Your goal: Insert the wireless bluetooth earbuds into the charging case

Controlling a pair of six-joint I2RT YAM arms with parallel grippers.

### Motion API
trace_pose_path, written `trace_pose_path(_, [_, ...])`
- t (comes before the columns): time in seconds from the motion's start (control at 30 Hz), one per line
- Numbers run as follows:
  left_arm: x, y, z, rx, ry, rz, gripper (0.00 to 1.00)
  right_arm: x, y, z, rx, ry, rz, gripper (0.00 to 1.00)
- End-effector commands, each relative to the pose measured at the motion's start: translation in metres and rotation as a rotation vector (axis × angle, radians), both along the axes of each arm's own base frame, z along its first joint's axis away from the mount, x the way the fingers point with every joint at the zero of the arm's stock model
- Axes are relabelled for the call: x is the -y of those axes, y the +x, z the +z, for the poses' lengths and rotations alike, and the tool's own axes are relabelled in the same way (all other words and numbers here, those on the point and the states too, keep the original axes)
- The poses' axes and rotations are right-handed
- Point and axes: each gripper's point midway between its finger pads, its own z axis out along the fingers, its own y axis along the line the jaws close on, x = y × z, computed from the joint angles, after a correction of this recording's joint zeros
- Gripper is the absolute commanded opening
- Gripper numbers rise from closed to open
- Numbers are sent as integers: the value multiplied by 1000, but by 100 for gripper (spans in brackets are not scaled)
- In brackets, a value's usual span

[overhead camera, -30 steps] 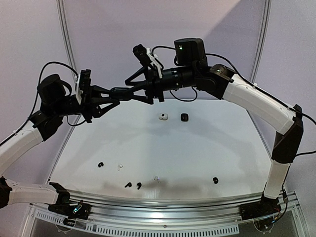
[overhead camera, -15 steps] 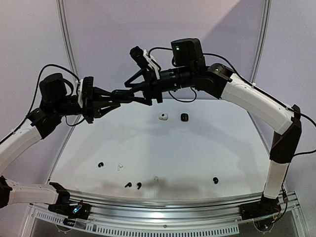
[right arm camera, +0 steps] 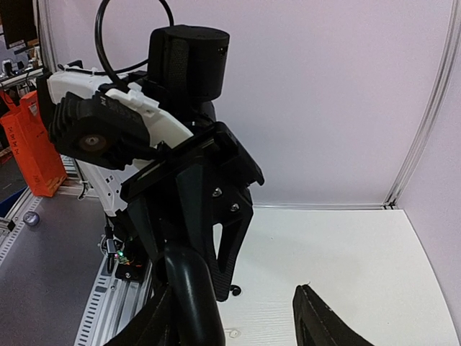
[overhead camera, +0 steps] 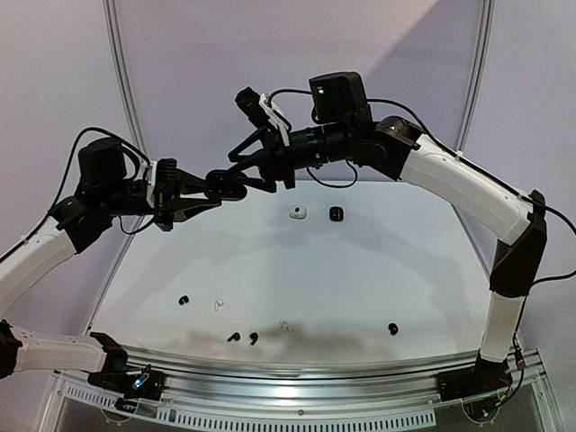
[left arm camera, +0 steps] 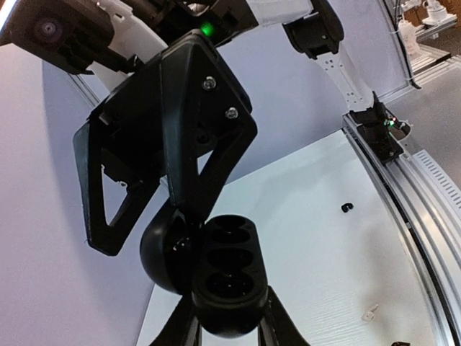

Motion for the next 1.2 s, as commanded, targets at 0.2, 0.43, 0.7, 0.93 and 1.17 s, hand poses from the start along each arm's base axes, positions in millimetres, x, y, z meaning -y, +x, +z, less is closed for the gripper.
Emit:
trace_pose_path(0.2, [7,-17,2,-394,-68,-95,0,-3,5,-24,-103,-31,72,60])
trace_pose_path(0.43, [6,-15,-3,-458,-69,-86,0,-3,-3,-22,-131,-21,120,64])
trace_pose_path(0.7, [7,-15,-10,-516,-66,-85,0,-3,-8,-13,-155,6,147,67])
trace_pose_path(0.93, [5,-13,-18,-529,-69,-60,0,17,10,48,-143,183,109,69])
trace_pose_path(1.17, [3,-9,-16,-514,-102,-32,0,82,87,88,-304,329,-234,66])
